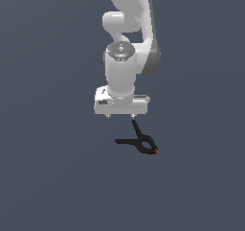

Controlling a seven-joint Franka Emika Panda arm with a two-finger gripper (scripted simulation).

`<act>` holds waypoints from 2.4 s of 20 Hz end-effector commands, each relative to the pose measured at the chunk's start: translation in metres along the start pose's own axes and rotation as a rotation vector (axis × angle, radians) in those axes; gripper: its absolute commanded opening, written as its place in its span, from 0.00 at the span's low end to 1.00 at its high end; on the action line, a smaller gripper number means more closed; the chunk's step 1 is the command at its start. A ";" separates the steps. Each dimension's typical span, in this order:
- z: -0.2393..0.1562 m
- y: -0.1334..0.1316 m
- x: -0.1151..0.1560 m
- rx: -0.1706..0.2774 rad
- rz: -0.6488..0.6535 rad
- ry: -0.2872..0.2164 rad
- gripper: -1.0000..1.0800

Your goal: Pick up the object and move it to a goal position.

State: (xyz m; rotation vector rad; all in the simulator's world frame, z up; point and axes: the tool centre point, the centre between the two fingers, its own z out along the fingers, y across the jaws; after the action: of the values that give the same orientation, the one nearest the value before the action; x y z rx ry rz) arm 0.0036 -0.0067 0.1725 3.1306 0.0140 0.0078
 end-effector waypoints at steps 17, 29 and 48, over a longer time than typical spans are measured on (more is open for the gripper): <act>0.009 -0.012 0.003 0.009 -0.052 0.024 0.62; 0.052 -0.034 -0.010 0.070 -0.132 0.100 0.62; 0.114 -0.068 -0.055 0.136 -0.253 0.273 0.62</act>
State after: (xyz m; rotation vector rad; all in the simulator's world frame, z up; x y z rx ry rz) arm -0.0483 0.0577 0.0600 3.2100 0.4178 0.4288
